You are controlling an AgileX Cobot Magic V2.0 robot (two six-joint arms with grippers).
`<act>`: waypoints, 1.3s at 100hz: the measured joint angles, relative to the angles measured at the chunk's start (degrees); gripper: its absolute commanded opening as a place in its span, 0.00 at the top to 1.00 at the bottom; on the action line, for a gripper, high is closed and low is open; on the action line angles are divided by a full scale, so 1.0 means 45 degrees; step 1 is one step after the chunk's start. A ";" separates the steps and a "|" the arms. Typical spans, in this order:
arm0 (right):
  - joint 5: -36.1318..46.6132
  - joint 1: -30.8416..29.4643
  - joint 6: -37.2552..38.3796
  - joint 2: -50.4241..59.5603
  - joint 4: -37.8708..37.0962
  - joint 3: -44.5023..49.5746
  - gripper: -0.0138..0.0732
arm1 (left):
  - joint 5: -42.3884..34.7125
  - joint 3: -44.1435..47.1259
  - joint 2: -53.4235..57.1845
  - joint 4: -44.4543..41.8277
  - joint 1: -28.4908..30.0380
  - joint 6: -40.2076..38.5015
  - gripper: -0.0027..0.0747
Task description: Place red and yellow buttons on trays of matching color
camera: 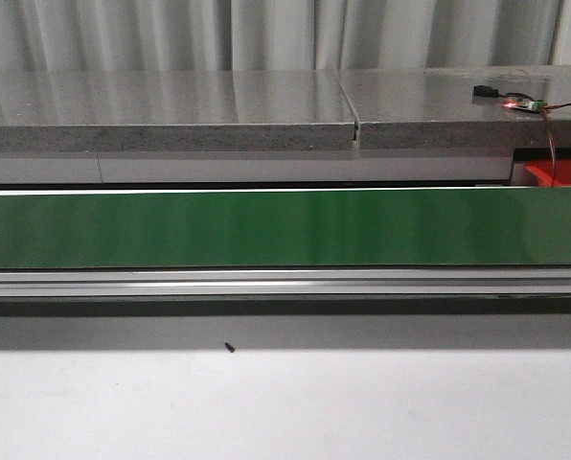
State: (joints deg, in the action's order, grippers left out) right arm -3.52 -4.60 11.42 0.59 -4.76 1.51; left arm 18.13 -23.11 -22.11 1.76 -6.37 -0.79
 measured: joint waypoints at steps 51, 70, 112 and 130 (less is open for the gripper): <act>0.0000 0.0000 0.0021 0.0000 0.0000 0.0000 0.91 | -0.3303 0.4272 0.3391 -0.0051 0.0706 0.0000 0.99; 0.0000 0.0000 0.0021 0.0000 0.0000 0.0000 0.91 | -0.3838 0.5156 0.4775 -0.0390 0.0706 0.0000 0.99; -0.0024 0.0000 0.0021 0.0000 0.0000 0.0000 0.91 | -0.3857 0.5156 0.4977 -0.0483 0.0727 0.0000 0.99; -0.0024 0.0000 0.0021 0.0000 0.0000 0.0000 0.91 | -0.3857 0.5156 0.4977 -0.0483 0.0727 0.0000 0.99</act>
State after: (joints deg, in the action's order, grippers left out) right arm -3.63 -4.60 11.51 0.59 -4.76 1.51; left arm 0.77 0.09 0.29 -0.41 -3.10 -0.79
